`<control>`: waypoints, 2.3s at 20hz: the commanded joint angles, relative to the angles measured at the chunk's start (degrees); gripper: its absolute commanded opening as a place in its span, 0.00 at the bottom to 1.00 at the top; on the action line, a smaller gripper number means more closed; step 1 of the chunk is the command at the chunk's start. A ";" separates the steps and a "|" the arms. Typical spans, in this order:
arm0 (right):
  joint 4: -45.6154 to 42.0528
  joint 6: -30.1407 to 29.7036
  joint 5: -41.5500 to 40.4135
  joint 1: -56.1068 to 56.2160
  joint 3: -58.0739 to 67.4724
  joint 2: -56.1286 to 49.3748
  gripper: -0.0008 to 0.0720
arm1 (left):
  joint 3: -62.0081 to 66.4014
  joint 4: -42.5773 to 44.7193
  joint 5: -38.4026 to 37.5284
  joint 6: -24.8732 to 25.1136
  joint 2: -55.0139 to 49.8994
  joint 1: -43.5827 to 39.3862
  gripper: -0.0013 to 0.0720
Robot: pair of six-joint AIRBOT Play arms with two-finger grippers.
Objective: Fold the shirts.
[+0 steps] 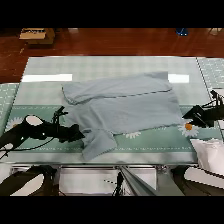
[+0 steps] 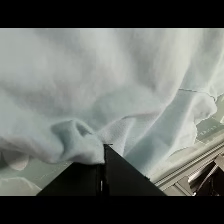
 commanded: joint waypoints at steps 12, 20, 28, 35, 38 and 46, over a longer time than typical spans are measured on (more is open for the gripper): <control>17.99 -7.41 -7.54 9.09 0.07 1.66 0.04 | 4.92 -0.07 -0.13 4.11 3.37 0.02 0.04; 26.93 -7.06 -25.11 17.68 14.64 3.78 0.04 | 27.28 -0.70 5.90 2.10 4.59 6.05 0.04; 30.77 -5.33 -52.37 26.05 14.67 -5.11 0.04 | 40.39 -2.10 11.17 2.03 -15.10 6.84 0.04; 32.48 -5.35 -54.03 26.38 14.67 -11.08 0.04 | 48.96 -4.17 11.52 2.12 -27.50 6.40 0.04; 32.46 -5.38 -53.96 26.38 14.67 -12.35 0.04 | 51.12 -4.55 13.09 2.10 -30.36 6.43 0.05; 20.61 -9.38 -49.07 23.61 20.70 -9.20 0.61 | 51.43 -5.62 9.27 2.14 -30.80 7.72 0.92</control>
